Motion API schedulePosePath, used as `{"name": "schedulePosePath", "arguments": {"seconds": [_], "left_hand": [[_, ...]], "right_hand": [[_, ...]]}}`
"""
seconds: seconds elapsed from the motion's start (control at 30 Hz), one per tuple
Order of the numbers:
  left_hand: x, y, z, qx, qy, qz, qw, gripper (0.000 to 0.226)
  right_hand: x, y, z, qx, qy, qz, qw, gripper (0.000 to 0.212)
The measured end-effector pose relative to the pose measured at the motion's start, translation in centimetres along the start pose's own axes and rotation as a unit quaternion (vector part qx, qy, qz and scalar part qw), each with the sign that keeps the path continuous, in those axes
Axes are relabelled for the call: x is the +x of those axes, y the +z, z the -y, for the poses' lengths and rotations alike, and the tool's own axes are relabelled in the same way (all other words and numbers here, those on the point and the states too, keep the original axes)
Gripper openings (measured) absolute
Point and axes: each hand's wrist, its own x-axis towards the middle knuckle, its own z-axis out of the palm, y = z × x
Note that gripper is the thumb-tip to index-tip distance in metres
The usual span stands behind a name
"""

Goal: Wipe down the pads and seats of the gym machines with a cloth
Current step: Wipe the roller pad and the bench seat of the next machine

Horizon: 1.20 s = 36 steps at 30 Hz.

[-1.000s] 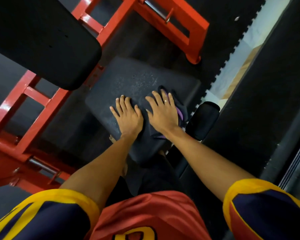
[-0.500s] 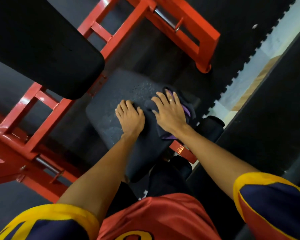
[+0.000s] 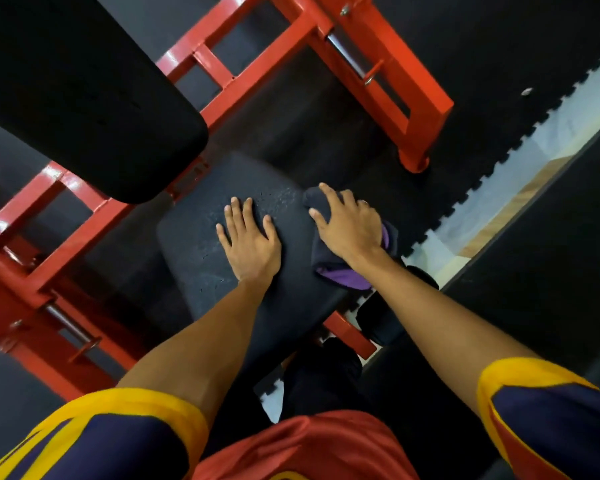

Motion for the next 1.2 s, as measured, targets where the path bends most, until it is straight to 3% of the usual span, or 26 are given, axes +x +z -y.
{"name": "schedulePosePath", "arguments": {"seconds": [0.17,0.33,0.47,0.6,0.73,0.87,0.97,1.13,1.2], "left_hand": [[0.4,0.6,0.4,0.016,0.002,-0.011,1.000,0.059],[0.7,0.6,0.5,0.017,0.000,-0.012,1.000,0.060],[0.2,0.5,0.2,0.013,-0.007,-0.009,1.000,0.060],[0.6,0.5,0.0,0.013,-0.007,-0.010,1.000,0.059],[0.7,0.7,0.5,0.017,-0.005,-0.015,1.000,0.059],[0.6,0.7,0.3,0.002,0.004,-0.013,1.000,0.057],[0.6,0.5,0.5,-0.011,0.004,0.002,1.000,0.056],[0.8,-0.6,1.0,-0.047,0.038,0.031,0.998,0.053],[0.3,-1.5,3.2,-0.043,0.025,0.014,0.999,0.053]], "right_hand": [[8.1,-0.2,5.2,0.069,-0.009,0.094,0.993,0.062],[6.3,-1.9,2.4,0.074,-0.007,0.158,0.985,0.093],[2.3,-2.1,-0.8,0.032,0.025,0.145,0.989,0.092],[6.3,-1.1,2.6,0.025,0.027,0.119,0.992,0.076],[8.3,0.2,5.4,0.017,-0.020,0.086,0.996,0.072],[2.1,1.5,3.4,-0.054,-0.105,0.011,0.993,0.069],[-0.5,2.1,1.3,-0.076,-0.145,-0.001,0.987,0.066],[4.6,1.5,4.8,-0.016,-0.042,0.046,0.998,0.061],[4.6,2.3,7.8,-0.026,-0.046,0.038,0.998,0.059]]}}
